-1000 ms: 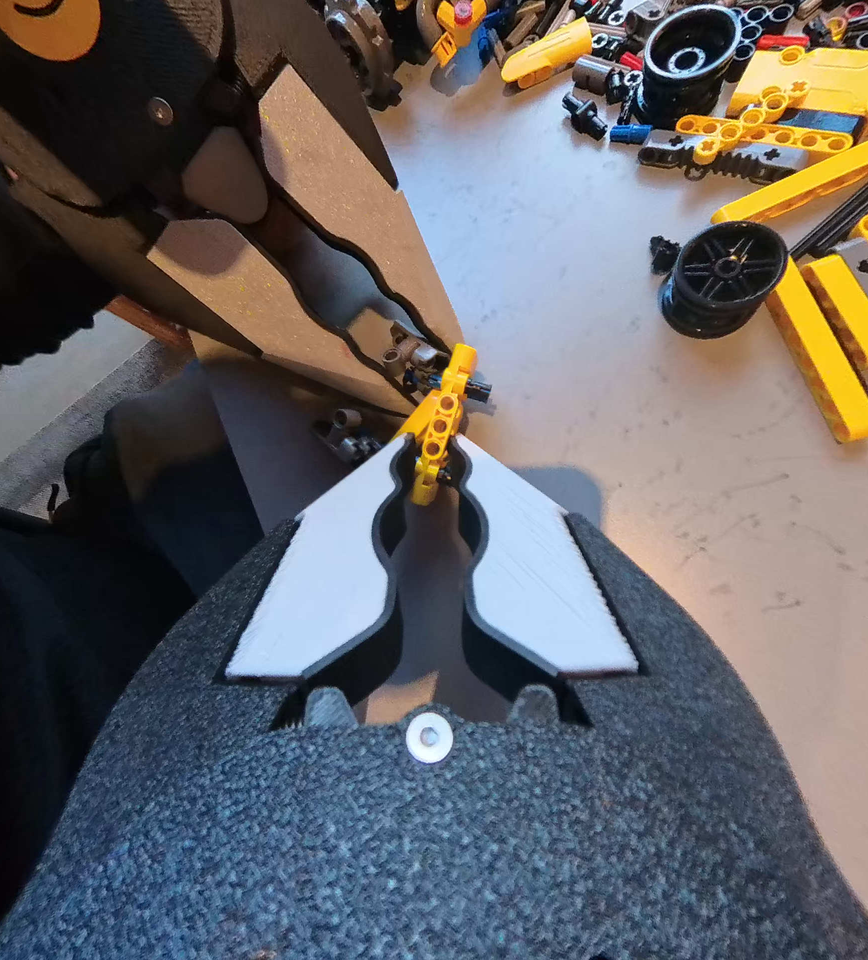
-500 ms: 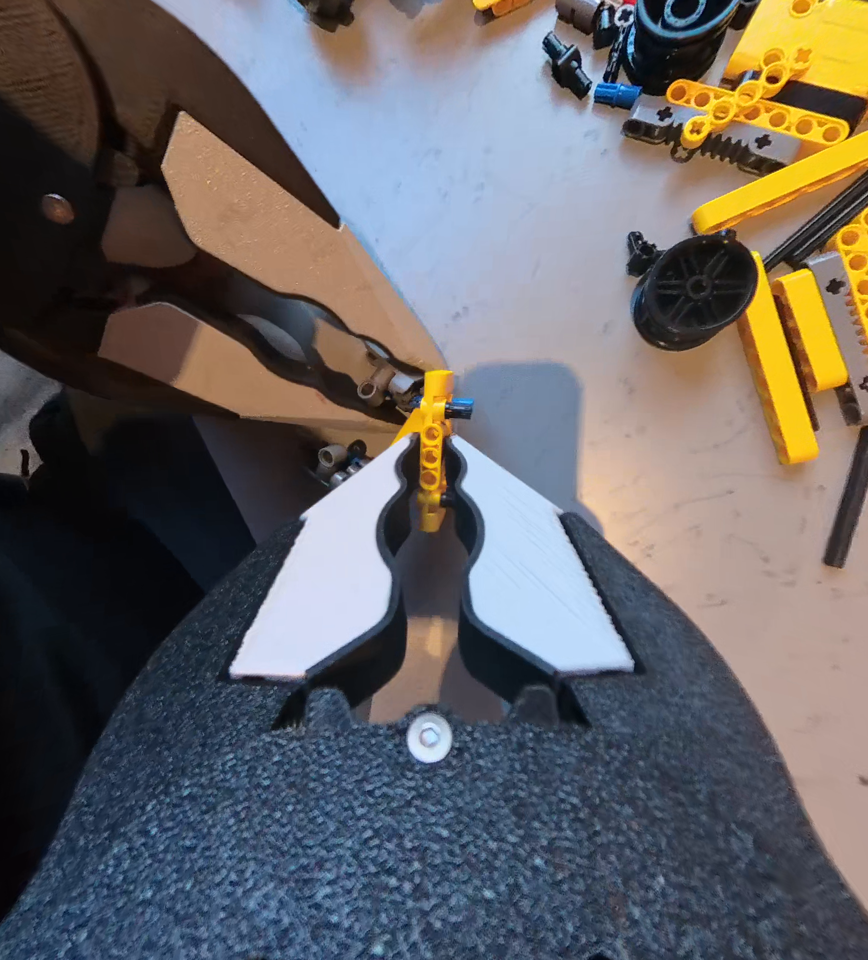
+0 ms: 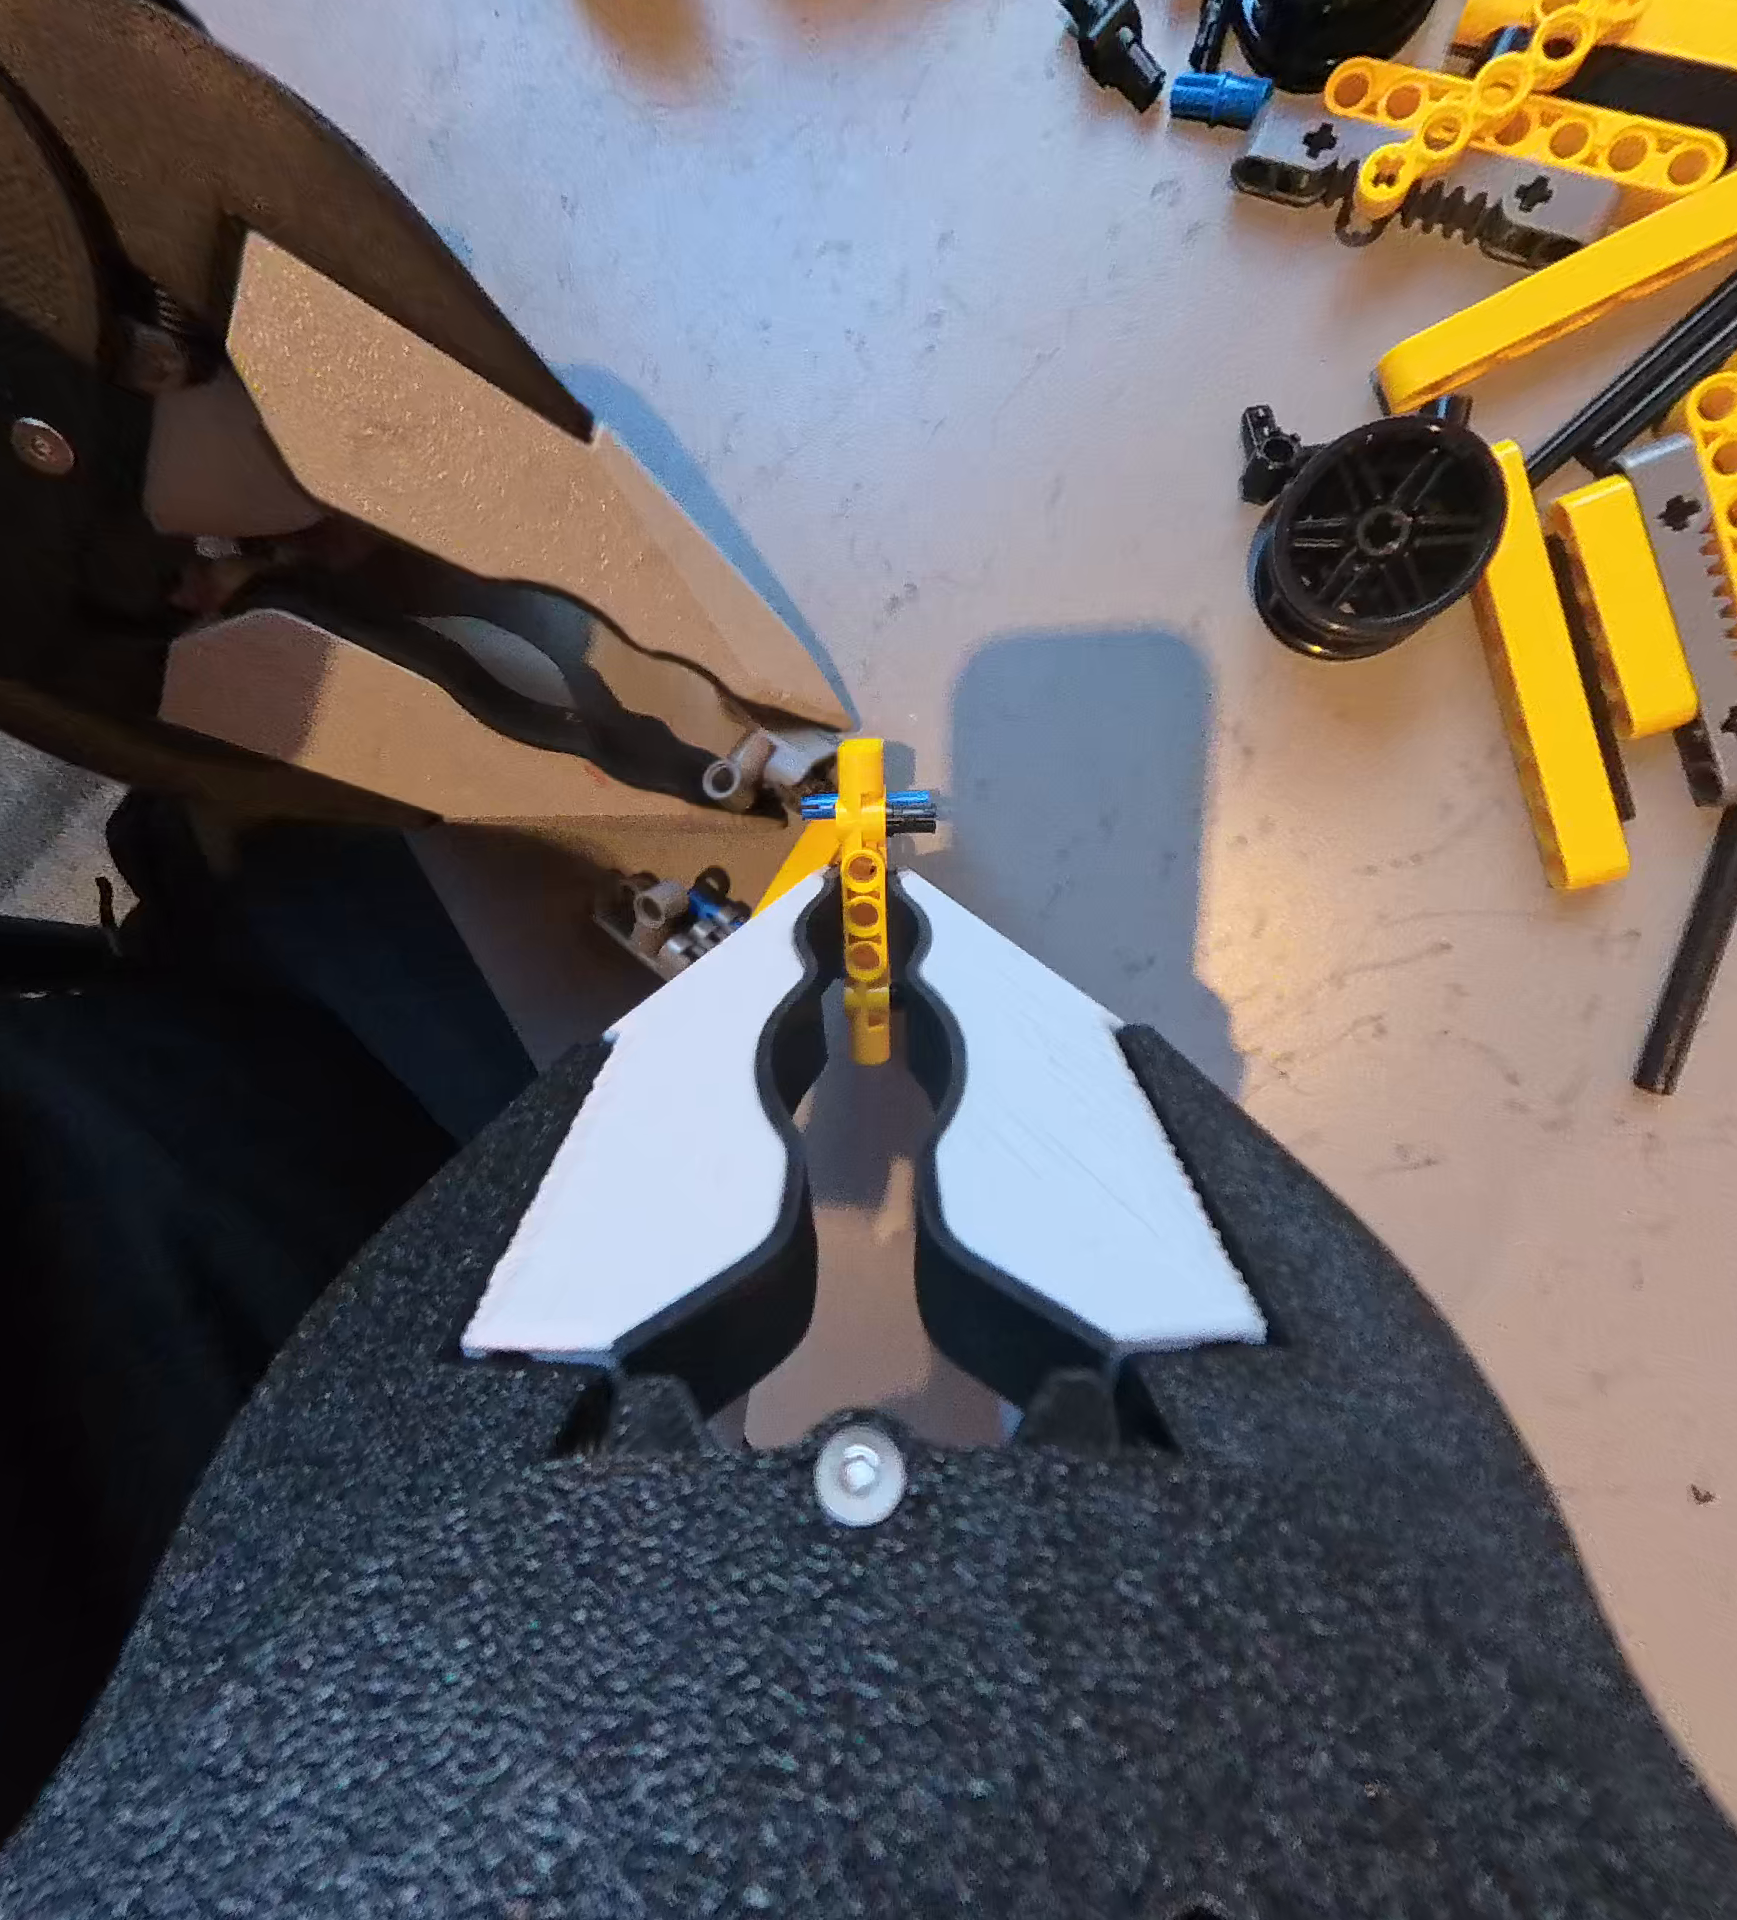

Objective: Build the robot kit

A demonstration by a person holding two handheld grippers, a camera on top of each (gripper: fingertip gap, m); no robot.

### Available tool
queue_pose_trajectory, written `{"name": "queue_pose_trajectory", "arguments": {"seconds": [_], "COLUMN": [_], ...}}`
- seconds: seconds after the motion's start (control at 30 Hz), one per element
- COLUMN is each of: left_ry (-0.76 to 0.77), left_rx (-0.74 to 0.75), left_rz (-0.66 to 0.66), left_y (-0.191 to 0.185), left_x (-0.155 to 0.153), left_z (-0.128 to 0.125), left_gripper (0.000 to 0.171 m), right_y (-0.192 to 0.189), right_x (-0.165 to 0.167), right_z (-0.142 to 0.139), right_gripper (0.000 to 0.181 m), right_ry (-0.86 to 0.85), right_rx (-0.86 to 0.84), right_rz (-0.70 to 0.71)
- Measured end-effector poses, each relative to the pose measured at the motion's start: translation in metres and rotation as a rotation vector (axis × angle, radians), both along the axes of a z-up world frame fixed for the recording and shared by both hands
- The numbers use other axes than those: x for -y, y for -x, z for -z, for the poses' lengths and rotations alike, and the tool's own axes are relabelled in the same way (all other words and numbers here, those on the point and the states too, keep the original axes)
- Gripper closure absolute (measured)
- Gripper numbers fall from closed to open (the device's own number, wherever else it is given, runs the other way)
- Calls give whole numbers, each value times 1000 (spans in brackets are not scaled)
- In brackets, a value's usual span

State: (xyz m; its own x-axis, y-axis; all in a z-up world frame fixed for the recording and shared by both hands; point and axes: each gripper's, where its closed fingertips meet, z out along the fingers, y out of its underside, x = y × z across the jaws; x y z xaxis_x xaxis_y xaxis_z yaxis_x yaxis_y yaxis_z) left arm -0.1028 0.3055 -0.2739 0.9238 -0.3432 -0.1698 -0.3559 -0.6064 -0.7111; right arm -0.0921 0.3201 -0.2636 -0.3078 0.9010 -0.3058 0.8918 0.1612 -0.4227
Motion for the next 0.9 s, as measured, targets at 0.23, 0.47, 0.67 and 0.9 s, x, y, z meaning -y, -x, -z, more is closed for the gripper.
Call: {"name": "queue_pose_trajectory", "arguments": {"seconds": [0.23,0.47,0.67,0.9], "left_ry": [-29,-66,-86,-95], "left_rx": [-73,-181,-241,-280], "left_rz": [-34,-75,-80,-94], "left_y": [1,0,0,2], "left_x": [-4,-8,-8,-8], "left_z": [1,-1,-1,-1], "left_gripper": [155,156,156,157], "right_y": [-4,-5,-4,-3], "right_x": [-2,-12,-6,-7], "right_z": [3,1,4,3], "right_gripper": [175,175,175,175], "right_ry": [-13,-141,-142,-121], "right_rx": [1,26,49,79], "right_rz": [114,172,200,235]}}
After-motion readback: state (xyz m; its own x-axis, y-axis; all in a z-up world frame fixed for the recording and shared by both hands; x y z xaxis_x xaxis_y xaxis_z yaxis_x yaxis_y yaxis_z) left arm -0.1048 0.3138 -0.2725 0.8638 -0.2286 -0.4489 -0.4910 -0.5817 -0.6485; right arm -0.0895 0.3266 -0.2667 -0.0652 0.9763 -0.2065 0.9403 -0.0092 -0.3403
